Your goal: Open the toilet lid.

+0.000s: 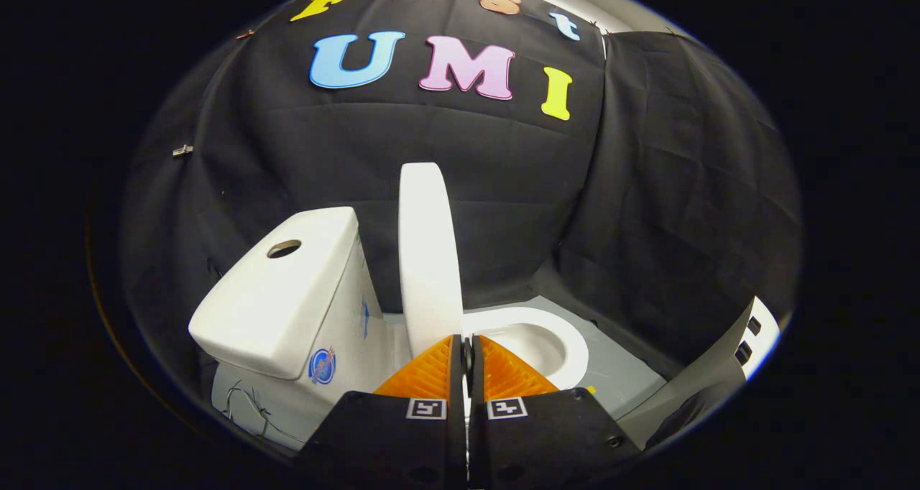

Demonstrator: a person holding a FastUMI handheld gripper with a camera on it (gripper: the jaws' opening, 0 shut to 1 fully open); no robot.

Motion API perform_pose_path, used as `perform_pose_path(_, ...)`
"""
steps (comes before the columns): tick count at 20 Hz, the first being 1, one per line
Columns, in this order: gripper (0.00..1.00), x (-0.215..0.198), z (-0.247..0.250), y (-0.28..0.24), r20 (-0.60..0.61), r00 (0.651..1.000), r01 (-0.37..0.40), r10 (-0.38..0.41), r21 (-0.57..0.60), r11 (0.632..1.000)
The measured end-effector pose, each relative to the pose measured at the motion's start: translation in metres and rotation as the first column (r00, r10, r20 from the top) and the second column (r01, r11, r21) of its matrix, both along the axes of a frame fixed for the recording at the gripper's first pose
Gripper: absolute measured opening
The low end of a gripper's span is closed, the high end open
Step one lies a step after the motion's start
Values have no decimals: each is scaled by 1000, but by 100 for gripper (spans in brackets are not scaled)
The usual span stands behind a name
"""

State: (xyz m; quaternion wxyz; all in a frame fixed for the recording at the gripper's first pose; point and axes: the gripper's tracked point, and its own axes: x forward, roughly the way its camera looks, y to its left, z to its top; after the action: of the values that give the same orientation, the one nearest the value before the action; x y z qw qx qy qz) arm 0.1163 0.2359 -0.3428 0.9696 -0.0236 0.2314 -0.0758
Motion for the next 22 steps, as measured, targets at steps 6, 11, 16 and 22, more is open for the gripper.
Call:
perform_pose_path(6, 7, 0, -1, 53, 11, 996, -92, 92, -22, 996)
perform_pose_path(11, 8, -4, -3, 72, 7, 992, -128, 129, -63, 990)
perform_pose_path(16, 10, -4, -3, 68, 18, 991, -131, 132, -44, 990)
perform_pose_path(22, 78, -7, -14, 75, -14, 979, -204, 204, -19, 979)
